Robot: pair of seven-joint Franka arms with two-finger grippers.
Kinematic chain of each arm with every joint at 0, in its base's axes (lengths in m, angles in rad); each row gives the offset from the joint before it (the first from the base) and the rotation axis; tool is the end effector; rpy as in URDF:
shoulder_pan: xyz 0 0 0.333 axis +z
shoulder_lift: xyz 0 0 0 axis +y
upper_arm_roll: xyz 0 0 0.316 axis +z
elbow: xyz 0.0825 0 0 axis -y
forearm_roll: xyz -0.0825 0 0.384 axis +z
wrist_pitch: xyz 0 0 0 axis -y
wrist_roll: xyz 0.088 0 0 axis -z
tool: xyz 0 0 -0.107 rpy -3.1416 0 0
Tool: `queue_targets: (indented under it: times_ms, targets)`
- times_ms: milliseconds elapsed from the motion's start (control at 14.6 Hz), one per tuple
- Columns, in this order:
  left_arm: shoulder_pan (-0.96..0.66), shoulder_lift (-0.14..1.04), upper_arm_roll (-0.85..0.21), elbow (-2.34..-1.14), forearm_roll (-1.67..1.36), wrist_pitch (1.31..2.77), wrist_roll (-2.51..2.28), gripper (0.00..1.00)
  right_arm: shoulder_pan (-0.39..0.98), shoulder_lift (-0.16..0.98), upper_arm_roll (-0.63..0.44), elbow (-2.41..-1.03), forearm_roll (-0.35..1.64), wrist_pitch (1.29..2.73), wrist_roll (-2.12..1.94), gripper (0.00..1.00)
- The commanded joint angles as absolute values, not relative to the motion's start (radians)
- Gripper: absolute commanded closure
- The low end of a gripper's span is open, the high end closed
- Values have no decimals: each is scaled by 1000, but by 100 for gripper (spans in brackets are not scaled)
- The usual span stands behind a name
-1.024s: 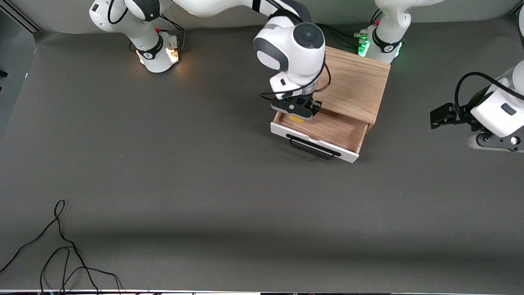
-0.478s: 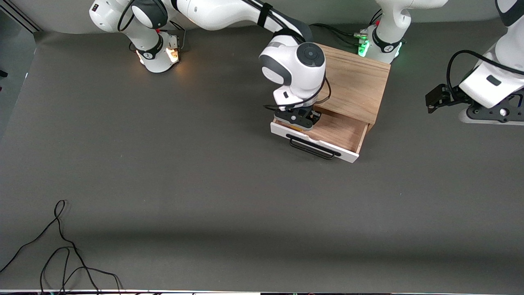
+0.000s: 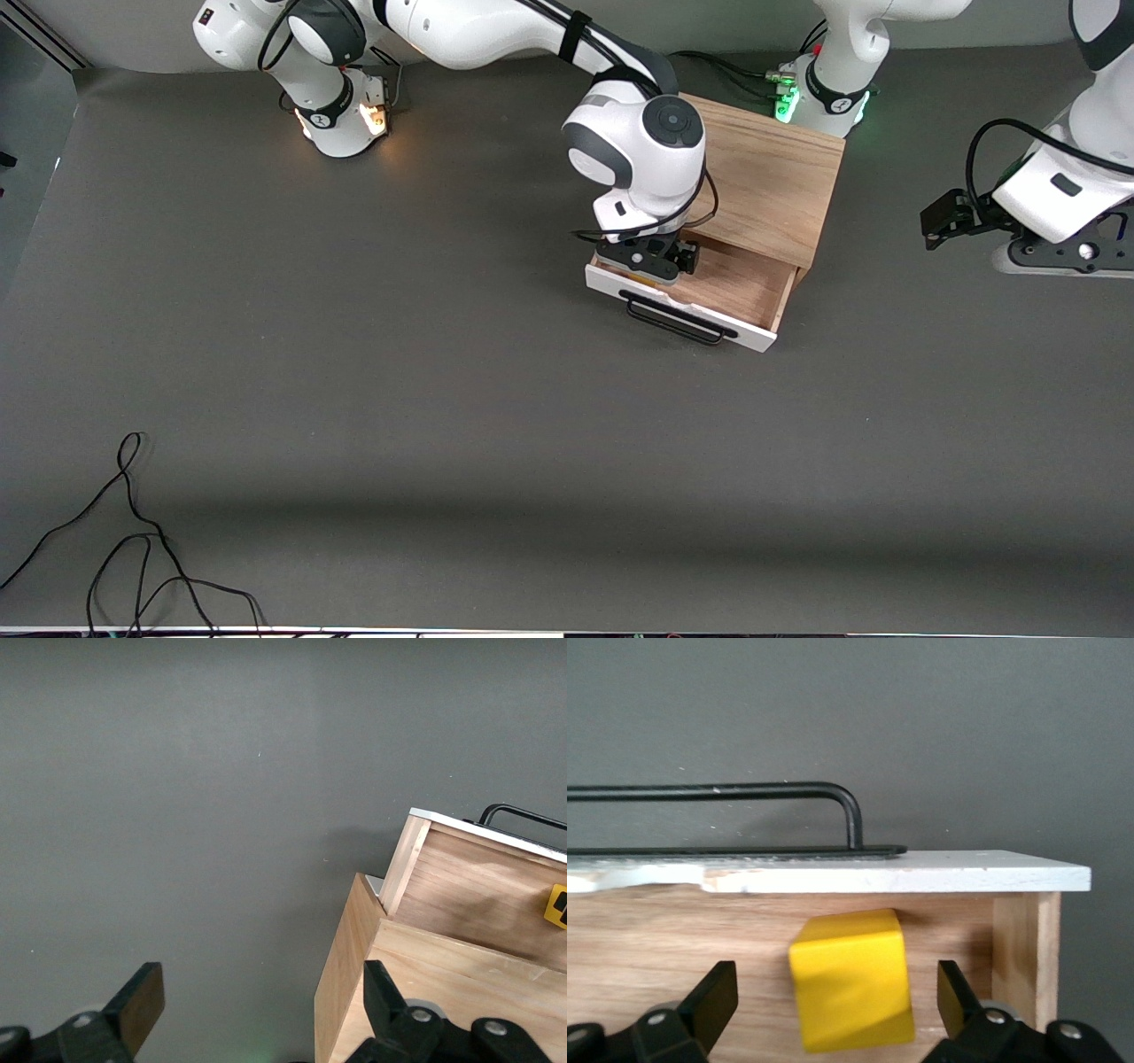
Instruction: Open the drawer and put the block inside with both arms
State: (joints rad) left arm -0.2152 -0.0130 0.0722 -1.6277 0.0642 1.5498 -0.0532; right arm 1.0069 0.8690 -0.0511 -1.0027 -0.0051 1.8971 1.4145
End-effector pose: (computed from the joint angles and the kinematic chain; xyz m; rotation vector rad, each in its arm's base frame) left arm 0.5420 -0.0707 0.6033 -3.0678 0.1390 0.0897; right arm 0.4367 0.6420 0.3348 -3.0576 0.6814 -0.0789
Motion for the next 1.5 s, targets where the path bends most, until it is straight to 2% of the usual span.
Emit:
queue_targets:
  times_ms: [0, 205, 341, 546, 683, 888, 1093, 1434]
  targets:
    - [-242, -2, 84, -1598, 61, 1530, -57, 0, 1015, 824, -69, -979, -25, 1814, 1442, 0]
    - [-242, -2, 83, -1598, 61, 1528, -57, 0, 988, 712, -69, -982, -23, 1714, 1430, 0]
    - [-229, -3, 81, -1600, 61, 1526, -54, 0, 895, 605, -51, -1015, -12, 1674, 1390, 0]
    - [-72, -6, -79, -1597, 63, 1514, -49, 0, 720, 384, 18, -1228, -5, 1657, 1239, 0]
    - [-84, -3, -80, -1598, 64, 1513, -55, 0, 570, 251, 81, -1352, -5, 1654, 1069, 0]
    - [-84, -3, -80, -1598, 64, 1513, -55, 0, 375, 97, 117, -1488, -5, 1629, 789, 0]
    - [-81, -2, -80, -1598, 63, 1511, -55, 0, 212, 17, 120, -1542, -6, 1573, 477, 0]
    - [-83, -2, -81, -1598, 63, 1511, -55, 0, -3, -9, 114, -1546, -9, 1539, 96, 0]
